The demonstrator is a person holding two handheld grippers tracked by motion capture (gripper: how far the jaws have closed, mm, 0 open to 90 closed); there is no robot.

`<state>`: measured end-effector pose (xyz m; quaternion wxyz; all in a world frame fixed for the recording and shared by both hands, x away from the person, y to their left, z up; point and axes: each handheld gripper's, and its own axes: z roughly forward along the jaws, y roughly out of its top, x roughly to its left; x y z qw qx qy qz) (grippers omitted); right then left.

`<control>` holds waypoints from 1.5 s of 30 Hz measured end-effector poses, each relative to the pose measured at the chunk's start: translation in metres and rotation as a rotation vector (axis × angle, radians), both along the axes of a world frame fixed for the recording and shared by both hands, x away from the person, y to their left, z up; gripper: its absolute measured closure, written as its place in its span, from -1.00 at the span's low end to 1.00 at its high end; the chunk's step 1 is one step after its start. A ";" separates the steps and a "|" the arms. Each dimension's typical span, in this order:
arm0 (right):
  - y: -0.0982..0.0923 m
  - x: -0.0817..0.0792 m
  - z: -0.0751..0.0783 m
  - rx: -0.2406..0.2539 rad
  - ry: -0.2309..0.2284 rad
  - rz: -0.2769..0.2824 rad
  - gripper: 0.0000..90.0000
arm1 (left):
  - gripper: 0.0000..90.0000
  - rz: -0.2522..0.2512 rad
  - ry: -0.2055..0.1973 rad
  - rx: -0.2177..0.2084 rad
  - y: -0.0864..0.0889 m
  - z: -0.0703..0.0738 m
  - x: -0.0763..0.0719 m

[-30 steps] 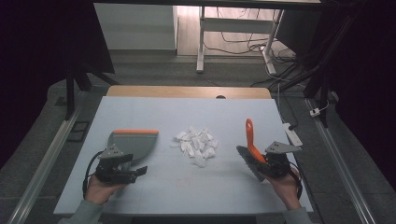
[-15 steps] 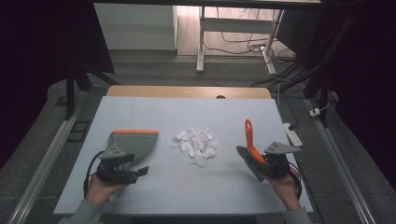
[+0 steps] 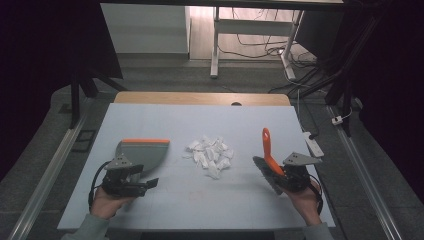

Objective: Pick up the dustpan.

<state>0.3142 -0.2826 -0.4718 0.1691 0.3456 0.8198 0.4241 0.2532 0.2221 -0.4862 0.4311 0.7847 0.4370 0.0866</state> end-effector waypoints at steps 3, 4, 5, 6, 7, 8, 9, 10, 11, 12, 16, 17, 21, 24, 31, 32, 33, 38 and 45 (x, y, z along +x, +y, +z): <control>-0.001 -0.001 0.001 0.008 -0.001 0.003 0.70 | -0.57 0.003 0.003 0.003 -0.001 0.003 -0.001; -0.001 -0.001 0.001 0.011 -0.001 0.001 0.70 | -0.57 0.000 0.007 0.007 -0.003 0.005 -0.002; -0.001 -0.001 0.001 0.013 0.001 0.000 0.70 | -0.57 -0.003 0.008 0.012 -0.004 0.006 -0.003; -0.002 -0.001 0.001 0.015 0.001 -0.001 0.70 | -0.57 -0.008 0.010 0.016 -0.006 0.007 -0.004; -0.003 -0.001 0.000 0.018 0.001 -0.002 0.70 | -0.57 -0.012 0.012 0.021 -0.008 0.009 -0.005; -0.003 -0.001 0.000 0.019 0.002 -0.003 0.70 | -0.57 -0.018 0.015 0.026 -0.010 0.011 -0.005; -0.003 -0.001 0.000 0.018 0.001 -0.003 0.70 | -0.57 -0.021 0.020 0.032 -0.011 0.013 -0.005; -0.004 -0.001 0.001 0.019 0.000 -0.005 0.70 | -0.57 -0.024 0.028 0.035 -0.013 0.015 -0.005; -0.004 -0.001 0.001 0.022 0.000 -0.007 0.70 | -0.57 -0.028 0.045 0.040 -0.014 0.016 -0.004; -0.004 -0.002 0.001 0.027 0.000 -0.006 0.70 | -0.58 -0.028 0.066 0.046 -0.014 0.018 -0.003; -0.003 -0.001 0.001 0.028 0.000 -0.002 0.70 | -0.58 0.022 0.111 0.105 -0.015 0.024 0.004; -0.003 -0.001 0.001 0.027 0.001 -0.001 0.70 | -0.58 0.028 0.110 0.104 -0.015 0.026 0.004; -0.003 -0.001 0.001 0.025 0.001 -0.006 0.70 | -0.59 0.064 0.099 0.097 -0.011 0.030 0.005; -0.003 -0.001 0.000 0.018 0.003 -0.005 0.70 | -0.59 0.073 0.111 0.105 -0.007 0.027 0.006; -0.004 0.000 -0.001 0.009 0.003 -0.011 0.70 | -0.61 0.180 0.138 0.108 0.010 0.027 0.009; -0.004 0.000 0.000 0.008 0.002 -0.011 0.70 | -0.61 0.191 0.142 0.109 0.013 0.028 0.009; -0.004 0.000 0.000 0.006 0.001 -0.011 0.70 | -0.61 0.205 0.147 0.108 0.015 0.028 0.009; -0.003 -0.001 -0.001 0.002 0.004 -0.008 0.70 | -0.65 0.284 0.204 0.114 0.027 0.024 0.013; -0.001 0.000 -0.003 -0.008 0.013 -0.005 0.70 | -0.70 0.323 0.294 0.126 0.033 0.012 0.019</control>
